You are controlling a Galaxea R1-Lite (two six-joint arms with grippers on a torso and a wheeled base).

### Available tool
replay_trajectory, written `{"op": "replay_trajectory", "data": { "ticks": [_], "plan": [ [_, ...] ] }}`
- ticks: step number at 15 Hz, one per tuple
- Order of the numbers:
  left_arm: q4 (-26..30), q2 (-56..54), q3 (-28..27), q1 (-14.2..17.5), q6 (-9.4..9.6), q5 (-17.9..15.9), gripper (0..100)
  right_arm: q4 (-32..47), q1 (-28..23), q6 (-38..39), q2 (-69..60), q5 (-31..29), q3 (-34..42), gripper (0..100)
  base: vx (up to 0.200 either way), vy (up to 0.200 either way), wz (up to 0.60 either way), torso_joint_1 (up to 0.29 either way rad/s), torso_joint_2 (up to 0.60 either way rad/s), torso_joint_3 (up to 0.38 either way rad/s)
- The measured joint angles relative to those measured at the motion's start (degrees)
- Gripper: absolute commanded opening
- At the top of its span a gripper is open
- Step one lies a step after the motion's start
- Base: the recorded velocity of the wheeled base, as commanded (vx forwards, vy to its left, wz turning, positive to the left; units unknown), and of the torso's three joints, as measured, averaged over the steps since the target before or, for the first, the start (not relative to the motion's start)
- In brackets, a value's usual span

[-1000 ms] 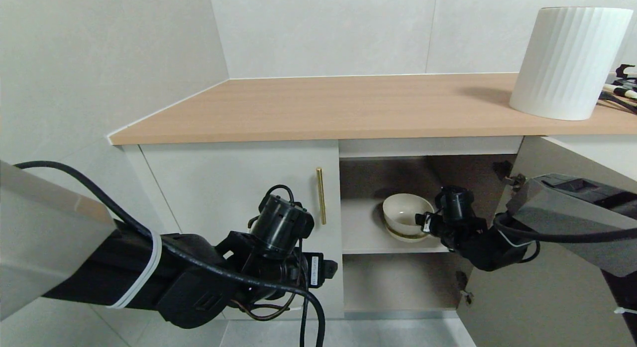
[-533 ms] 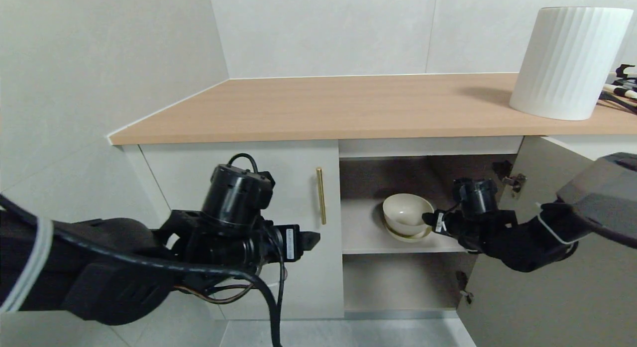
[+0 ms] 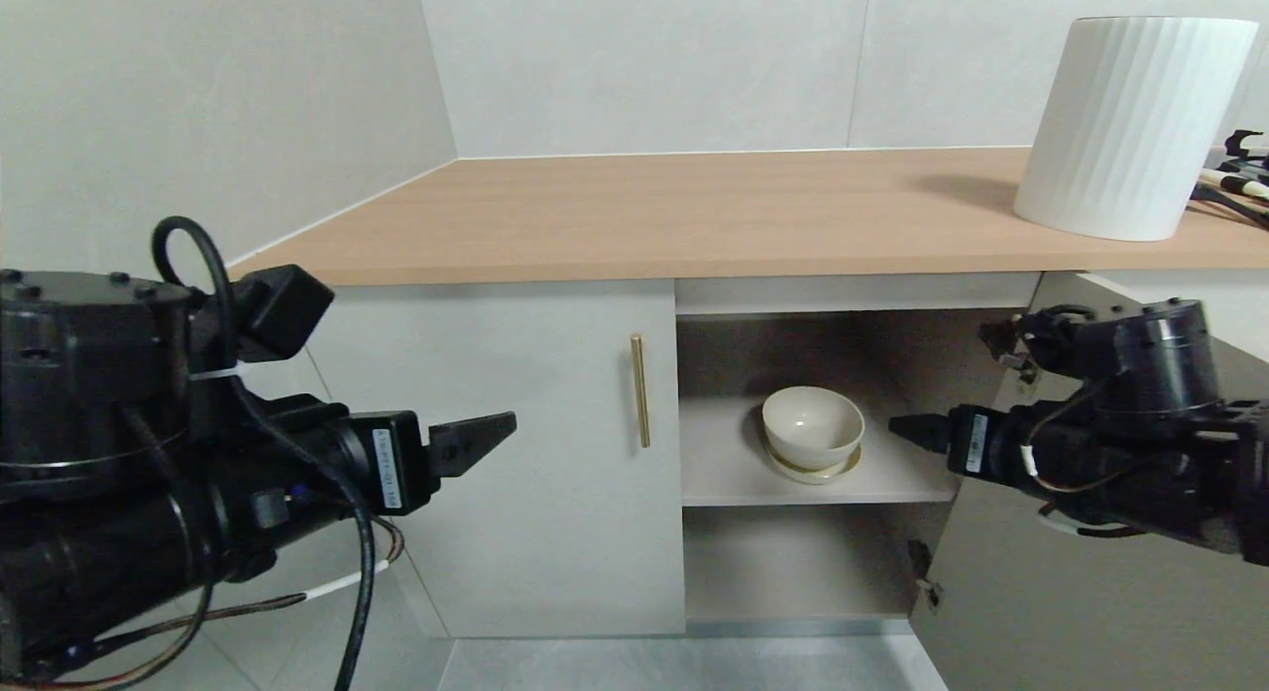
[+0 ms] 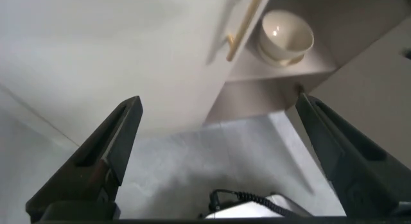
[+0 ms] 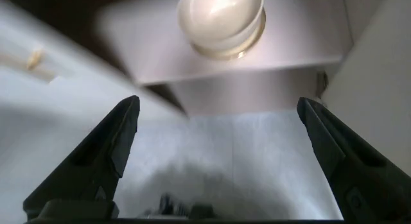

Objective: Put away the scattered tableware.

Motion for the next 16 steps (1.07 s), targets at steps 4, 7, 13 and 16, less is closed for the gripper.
{"op": "replay_trajectory", "data": {
  "ticks": [4, 7, 13, 16],
  "plan": [
    [0.00, -2.86, 1.02, 2.12, -0.11, -0.99, 100, 10.79, 3.22, -0.11, -12.41, 0.80, 2.29, 100, 0.000, 0.000, 0.00, 0.000, 0.00, 0.000],
    [0.02, -2.50, 1.16, 2.32, -0.41, -1.02, 100, 11.23, 3.89, -0.13, -15.98, 0.55, 2.54, 100, 0.000, 0.000, 0.00, 0.000, 0.00, 0.000],
    [0.00, -0.96, 1.33, 2.32, -1.15, -1.01, 100, 11.39, 5.07, -1.34, -17.29, -0.54, 3.08, 100, -0.133, 0.000, 0.00, 0.004, 0.00, 0.002],
    [-0.02, -0.16, 1.39, 2.23, -1.41, -1.02, 100, 11.42, 5.16, -1.52, -17.37, -0.90, 3.30, 100, -0.200, 0.000, 0.00, 0.002, 0.00, 0.002]
  ]
}}
